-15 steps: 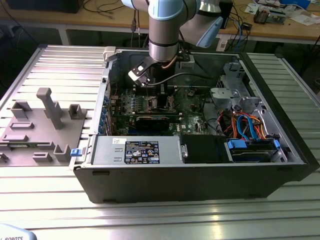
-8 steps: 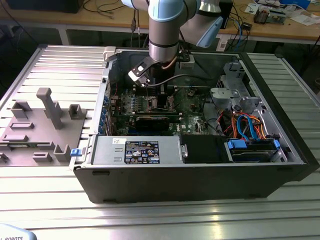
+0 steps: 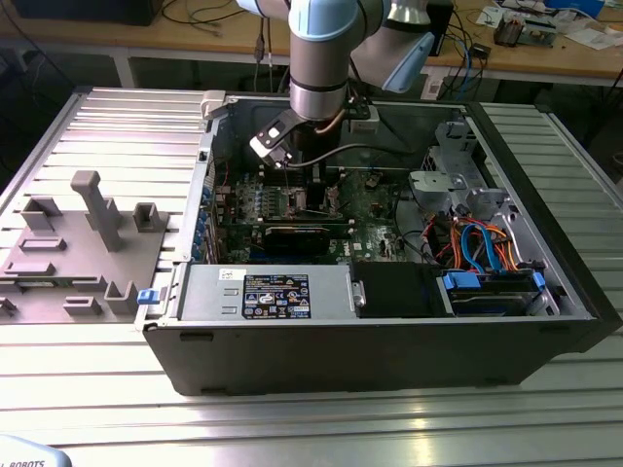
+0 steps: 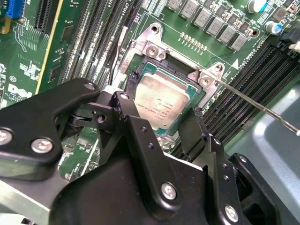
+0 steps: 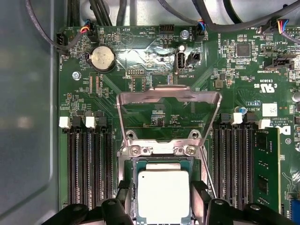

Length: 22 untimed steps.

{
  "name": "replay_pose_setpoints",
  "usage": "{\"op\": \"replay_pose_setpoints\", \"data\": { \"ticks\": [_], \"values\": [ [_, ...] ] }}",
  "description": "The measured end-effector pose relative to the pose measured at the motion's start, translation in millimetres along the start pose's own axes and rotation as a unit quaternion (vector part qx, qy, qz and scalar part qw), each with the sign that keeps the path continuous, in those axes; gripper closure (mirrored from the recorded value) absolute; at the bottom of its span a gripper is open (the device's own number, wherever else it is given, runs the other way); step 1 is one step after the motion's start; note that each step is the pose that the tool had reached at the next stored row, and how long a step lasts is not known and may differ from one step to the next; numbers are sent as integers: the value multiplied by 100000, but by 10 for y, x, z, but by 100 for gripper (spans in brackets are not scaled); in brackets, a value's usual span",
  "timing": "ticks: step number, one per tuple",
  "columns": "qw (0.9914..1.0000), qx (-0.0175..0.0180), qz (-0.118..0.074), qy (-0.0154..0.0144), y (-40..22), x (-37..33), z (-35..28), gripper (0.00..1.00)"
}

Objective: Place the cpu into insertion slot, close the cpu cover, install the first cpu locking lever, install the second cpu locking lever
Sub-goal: 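Place the cpu into insertion slot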

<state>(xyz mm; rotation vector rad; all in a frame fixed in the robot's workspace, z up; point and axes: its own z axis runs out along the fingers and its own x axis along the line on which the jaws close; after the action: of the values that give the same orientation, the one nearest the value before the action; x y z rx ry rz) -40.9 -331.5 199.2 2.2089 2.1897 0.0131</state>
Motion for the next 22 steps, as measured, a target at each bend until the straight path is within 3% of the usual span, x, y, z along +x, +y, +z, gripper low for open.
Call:
{"op": "replay_pose_setpoints", "data": {
  "ticks": [7, 9, 14, 19, 20, 22],
  "values": [
    [100000, -1, 13, 106, 1, -31, -8, 38],
    [100000, -5, 20, 286, 1, -31, -31, 38],
    [100000, 9, 12, 311, 10, -32, -92, 38],
    [100000, 43, 18, 270, 23, 13, -105, 38],
    [100000, 41, 20, 273, 24, 18, -113, 40],
    [100000, 43, 7, 271, 26, 24, -141, 53]
  ]
}}
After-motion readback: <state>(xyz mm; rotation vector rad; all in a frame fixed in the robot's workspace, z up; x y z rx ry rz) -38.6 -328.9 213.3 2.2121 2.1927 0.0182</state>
